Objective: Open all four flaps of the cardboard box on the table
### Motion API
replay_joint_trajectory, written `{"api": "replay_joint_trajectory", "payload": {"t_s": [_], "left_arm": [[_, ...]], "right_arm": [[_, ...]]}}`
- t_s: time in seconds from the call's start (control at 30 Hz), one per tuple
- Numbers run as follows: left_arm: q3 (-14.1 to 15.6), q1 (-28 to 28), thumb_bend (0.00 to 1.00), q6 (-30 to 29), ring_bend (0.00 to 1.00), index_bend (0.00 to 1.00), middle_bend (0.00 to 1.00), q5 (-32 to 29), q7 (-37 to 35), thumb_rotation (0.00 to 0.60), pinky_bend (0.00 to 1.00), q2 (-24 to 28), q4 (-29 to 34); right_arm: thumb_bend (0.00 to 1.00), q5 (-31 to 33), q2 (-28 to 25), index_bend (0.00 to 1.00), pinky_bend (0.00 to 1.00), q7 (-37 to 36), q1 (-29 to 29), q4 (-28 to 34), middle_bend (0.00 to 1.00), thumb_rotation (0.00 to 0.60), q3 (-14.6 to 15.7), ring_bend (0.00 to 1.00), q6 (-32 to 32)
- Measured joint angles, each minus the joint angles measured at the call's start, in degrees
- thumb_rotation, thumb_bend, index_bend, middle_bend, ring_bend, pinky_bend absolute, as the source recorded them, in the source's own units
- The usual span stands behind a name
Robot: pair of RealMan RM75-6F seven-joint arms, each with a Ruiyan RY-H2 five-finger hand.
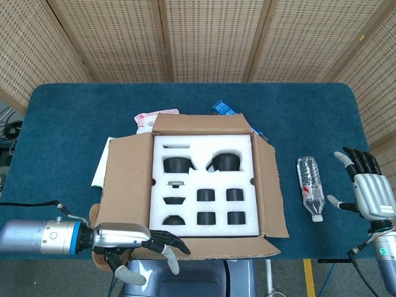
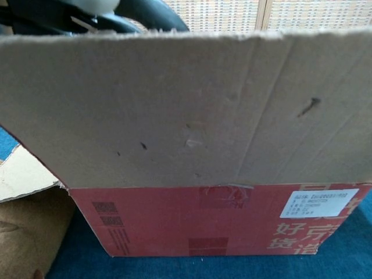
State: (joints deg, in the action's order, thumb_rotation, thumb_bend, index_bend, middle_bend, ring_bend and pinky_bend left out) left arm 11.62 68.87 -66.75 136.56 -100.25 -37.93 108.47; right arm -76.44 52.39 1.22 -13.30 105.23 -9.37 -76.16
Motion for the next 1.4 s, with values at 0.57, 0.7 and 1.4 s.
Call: {"api": "replay_joint_trajectory", "payload": {"t_s": [0.57,0.7,1.4], "left_arm": [[1.94,1.74,0.26,4.99,0.00,0.26,0.09,-3.87,10.65,0.134,0.00,0.71,2.45],[1.28,-0.37,0.26,7.59,0.00,0.26,0.09,-8.50,19.79,0.137,0.00,2.35,3.98],[-4.46,-25.80,0.26,2.39,0.00,0.25,0.09,-47.09,90.45,0.302,0.00,0.77,10.19]], "right_arm": [[0.13,-0.02,0.03,0.13,0.04,-1.25,0.32,-0.94,0.07,0.600,0.13,0.00,-0.04],[0.13,0.09,0.24,0.13,0.04,-1.62,0.25,-1.47,0.07,0.600,0.08,0.00,0.15],[0.13,-1.49,3.04,0.13,0.04,-3.49,-0.01,-5.58,0.07,0.600,0.11,0.00,-0.42]]}}
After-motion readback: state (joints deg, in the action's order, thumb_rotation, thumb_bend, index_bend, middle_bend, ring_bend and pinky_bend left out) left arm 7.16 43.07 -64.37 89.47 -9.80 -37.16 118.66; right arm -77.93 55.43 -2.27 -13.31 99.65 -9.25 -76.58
